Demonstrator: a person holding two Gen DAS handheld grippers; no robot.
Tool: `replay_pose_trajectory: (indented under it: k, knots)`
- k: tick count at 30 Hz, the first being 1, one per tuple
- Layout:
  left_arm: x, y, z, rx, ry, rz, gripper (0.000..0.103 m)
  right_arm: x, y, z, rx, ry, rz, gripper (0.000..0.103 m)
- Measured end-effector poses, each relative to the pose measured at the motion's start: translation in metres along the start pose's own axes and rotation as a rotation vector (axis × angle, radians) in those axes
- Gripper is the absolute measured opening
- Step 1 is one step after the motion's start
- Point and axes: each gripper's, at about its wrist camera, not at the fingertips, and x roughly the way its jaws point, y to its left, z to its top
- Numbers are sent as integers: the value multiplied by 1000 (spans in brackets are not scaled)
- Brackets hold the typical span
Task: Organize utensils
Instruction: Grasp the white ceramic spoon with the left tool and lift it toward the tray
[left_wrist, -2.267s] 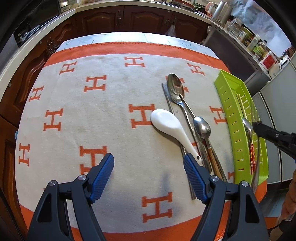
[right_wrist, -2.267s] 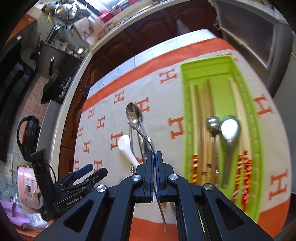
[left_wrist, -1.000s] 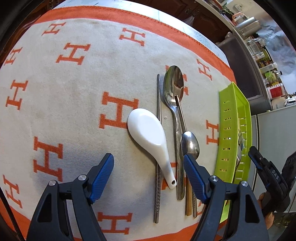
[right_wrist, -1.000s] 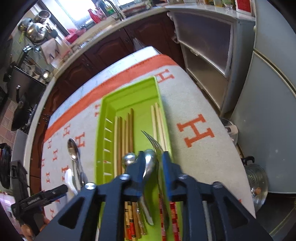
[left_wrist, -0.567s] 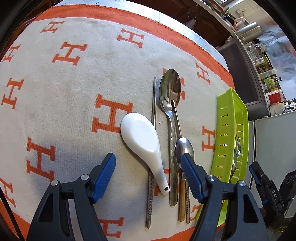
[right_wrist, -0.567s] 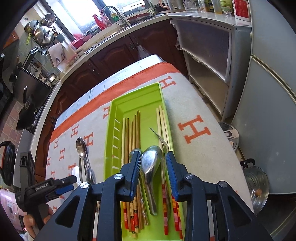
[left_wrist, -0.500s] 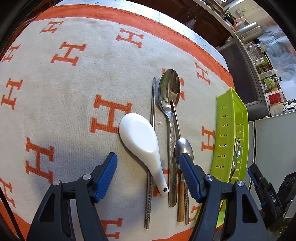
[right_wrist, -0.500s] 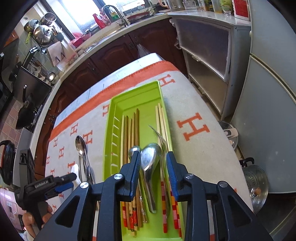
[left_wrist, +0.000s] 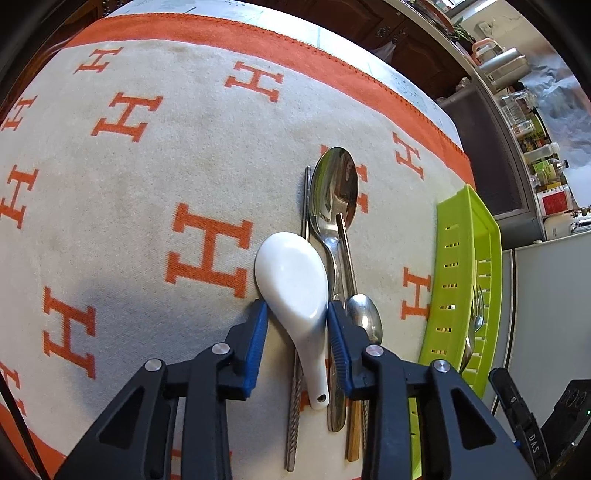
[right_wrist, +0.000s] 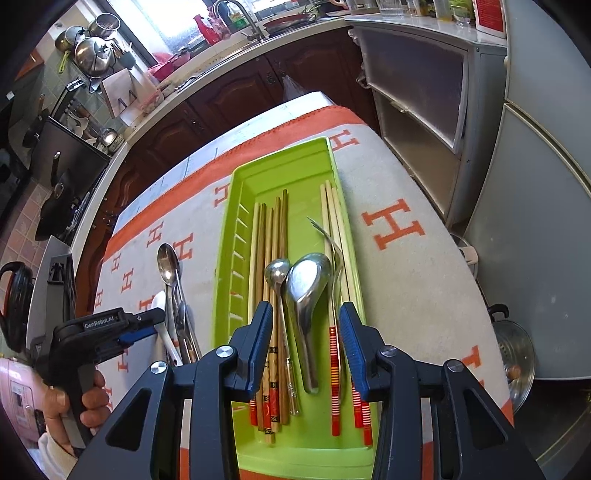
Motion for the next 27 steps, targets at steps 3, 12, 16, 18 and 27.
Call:
replay_pose_trajectory:
  k: [3, 12, 16, 18, 27]
  knots:
    - [0, -2, 1, -13, -13, 8, 30, 0, -3, 0, 9, 3, 5, 38]
    - [-1, -17, -1, 19, -49, 48, 28, -1, -6, -2, 13, 7, 7, 38]
    - [0, -26, -2, 50, -32, 31, 26, 1, -6, -4, 15, 19, 10, 38]
    - [0, -27, -4, 53, -29, 27, 25, 1, -6, -4, 15, 20, 14, 38]
    - [-20, -21, -13, 64, -25, -78, 24, 0, -6, -5, 16, 17, 23, 38]
